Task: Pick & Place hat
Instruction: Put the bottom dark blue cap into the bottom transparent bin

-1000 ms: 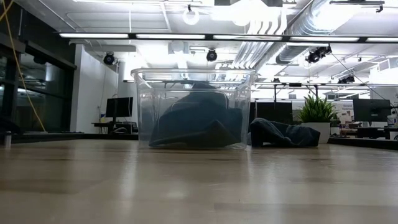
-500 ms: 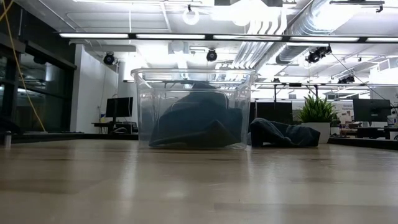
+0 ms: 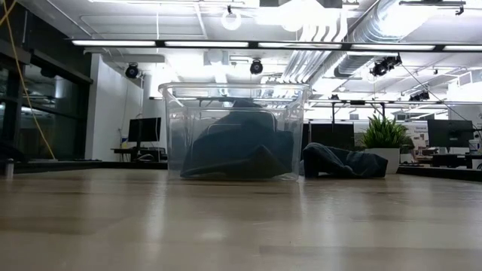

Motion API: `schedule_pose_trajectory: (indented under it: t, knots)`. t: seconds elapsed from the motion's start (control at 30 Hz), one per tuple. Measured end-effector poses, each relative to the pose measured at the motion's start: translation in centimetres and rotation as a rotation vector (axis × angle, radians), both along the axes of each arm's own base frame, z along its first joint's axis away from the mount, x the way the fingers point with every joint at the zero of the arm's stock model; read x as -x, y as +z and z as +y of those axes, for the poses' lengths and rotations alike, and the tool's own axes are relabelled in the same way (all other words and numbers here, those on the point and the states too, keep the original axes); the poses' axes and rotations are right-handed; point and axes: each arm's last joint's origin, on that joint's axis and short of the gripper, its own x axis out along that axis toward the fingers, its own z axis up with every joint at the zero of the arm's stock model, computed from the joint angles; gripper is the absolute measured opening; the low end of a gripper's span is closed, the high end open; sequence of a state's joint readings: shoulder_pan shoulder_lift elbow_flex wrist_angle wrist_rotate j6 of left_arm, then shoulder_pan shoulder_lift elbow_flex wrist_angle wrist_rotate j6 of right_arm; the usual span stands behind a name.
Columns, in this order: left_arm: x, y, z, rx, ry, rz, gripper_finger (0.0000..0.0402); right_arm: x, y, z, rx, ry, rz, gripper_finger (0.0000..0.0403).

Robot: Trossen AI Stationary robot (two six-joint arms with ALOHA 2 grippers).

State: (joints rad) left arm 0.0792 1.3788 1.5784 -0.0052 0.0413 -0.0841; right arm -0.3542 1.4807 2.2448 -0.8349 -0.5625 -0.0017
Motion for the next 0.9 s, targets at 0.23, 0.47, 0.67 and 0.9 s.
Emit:
schedule_pose_trajectory:
  t: [0.23, 0.47, 0.67, 0.9]
  knots:
    - [0.0, -0.2, 0.2, 0.017, 0.080, 0.020, 0.0005, 0.2, -0.6, 0.0, -0.023, -0.018, 0.070, 0.0226]
    - [1.2, 0.2, 0.5, 0.035, 0.209, 0.041, 0.0005, 0.9, -1.3, -0.1, -0.009, -0.148, 0.150, 0.0270]
    - [2.3, 0.2, 0.6, 0.041, 0.264, 0.081, 0.0005, 1.5, -1.0, -0.4, 0.020, -0.297, 0.143, 0.0271]
    - [3.1, -0.8, 0.9, 0.094, 0.321, 0.209, 0.0005, 2.0, -0.9, -1.0, 0.039, -0.425, 0.137, 0.0271]
